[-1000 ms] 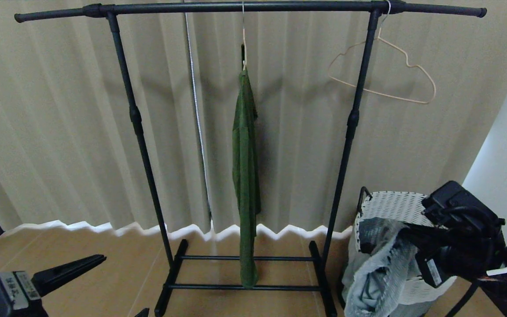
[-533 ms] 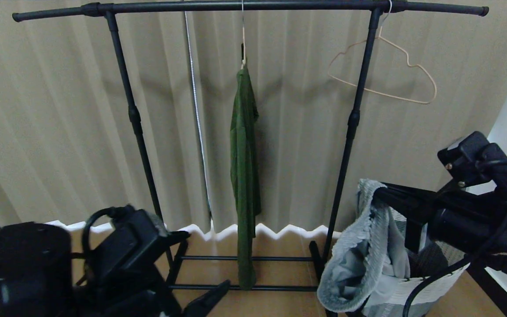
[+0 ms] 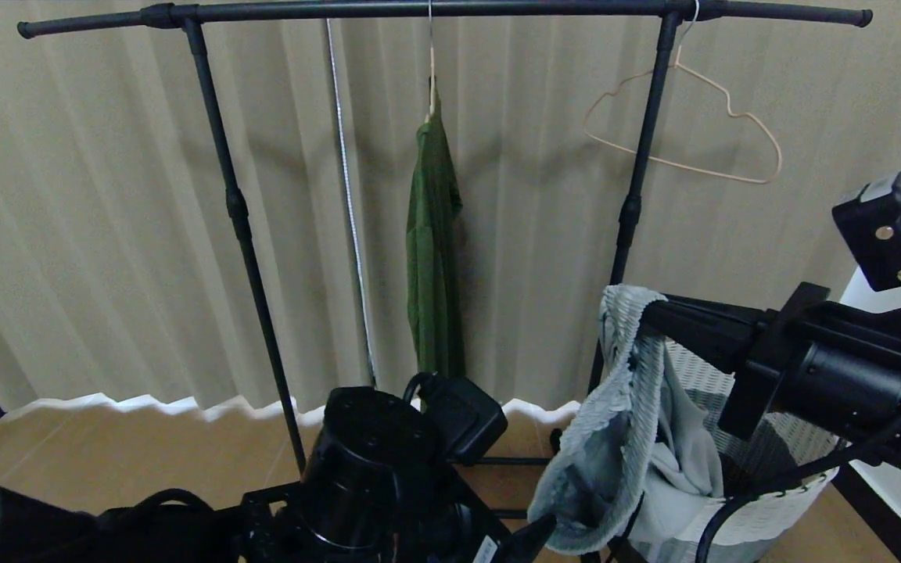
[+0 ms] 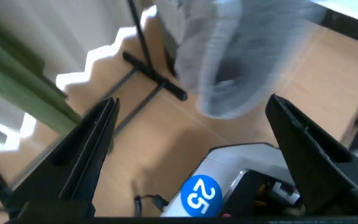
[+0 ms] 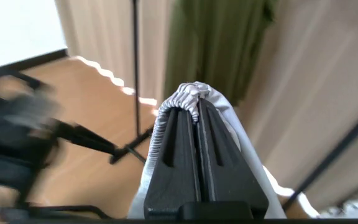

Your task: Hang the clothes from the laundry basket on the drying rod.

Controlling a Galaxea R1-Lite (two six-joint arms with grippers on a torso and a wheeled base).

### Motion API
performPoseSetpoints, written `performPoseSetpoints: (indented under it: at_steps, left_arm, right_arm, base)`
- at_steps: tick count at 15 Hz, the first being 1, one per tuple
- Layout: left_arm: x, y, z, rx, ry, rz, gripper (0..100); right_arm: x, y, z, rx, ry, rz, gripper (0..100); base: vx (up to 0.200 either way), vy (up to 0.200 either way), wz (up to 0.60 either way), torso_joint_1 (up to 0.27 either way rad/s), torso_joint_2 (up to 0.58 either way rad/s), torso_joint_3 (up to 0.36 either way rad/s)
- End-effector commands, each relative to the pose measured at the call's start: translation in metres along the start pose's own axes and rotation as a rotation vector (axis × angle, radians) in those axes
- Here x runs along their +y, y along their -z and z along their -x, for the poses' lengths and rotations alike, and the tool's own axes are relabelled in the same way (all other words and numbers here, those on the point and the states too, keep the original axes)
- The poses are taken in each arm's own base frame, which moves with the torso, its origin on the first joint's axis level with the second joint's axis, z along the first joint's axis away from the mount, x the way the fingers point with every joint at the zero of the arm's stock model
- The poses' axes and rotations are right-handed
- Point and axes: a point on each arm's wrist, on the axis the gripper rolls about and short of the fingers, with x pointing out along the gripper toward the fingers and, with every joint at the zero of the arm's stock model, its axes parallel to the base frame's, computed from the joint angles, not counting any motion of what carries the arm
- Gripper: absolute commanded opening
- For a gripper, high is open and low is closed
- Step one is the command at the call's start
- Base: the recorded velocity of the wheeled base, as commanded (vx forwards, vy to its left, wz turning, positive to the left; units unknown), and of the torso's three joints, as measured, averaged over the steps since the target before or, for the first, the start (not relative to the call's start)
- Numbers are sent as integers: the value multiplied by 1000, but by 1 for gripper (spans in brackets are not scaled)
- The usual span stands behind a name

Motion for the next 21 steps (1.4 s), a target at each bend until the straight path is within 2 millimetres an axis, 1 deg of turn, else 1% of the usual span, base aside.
performPoseSetpoints:
  at_steps: [1, 4, 9, 10, 13, 15, 16, 18, 19, 21]
  left_arm:
    - [-1, 11, -20, 55, -24, 17, 100]
    - [-1, 16, -27, 72, -33, 31, 100]
    - [-1, 19, -32, 85, -33, 58, 100]
    - [-1, 18, -33, 82, -33, 64, 100]
    - [-2, 6, -34, 2, -20, 136, 100]
    - [-2, 8, -36, 5, -21, 138, 100]
    - [-2, 13, -41, 22, -27, 135, 100]
    - [-2, 16, -42, 34, -31, 136, 100]
    - [-2, 19, -40, 44, -32, 133, 0]
    - [0, 22, -34, 53, -43, 128, 0]
  right_arm:
    - [8, -8, 10, -41, -39, -14, 0]
    - [10, -12, 16, -62, -55, -14, 0]
    - [10, -18, 22, -91, -57, -17, 0]
    - [10, -18, 22, -93, -58, -18, 0]
    - [10, -19, 24, -99, -68, -18, 0]
    - [10, -20, 24, -100, -70, -18, 0]
    - [10, -20, 24, -102, -72, -18, 0]
    - [10, -21, 26, -108, -72, -18, 0]
    - [10, -21, 26, -109, -72, -18, 0]
    - [10, -22, 25, -111, -69, -18, 0]
  base:
    - [0, 0, 0, 0, 0, 0]
    - [0, 0, 0, 0, 0, 0]
    - [0, 0, 0, 0, 0, 0]
    - [0, 0, 0, 0, 0, 0]
    - [0, 0, 0, 0, 0, 0]
    - [0, 0, 0, 0, 0, 0]
    - [0, 0, 0, 0, 0, 0]
    - [0, 0, 0, 0, 0, 0]
    - [0, 0, 0, 0, 0, 0]
    - [0, 0, 0, 0, 0, 0]
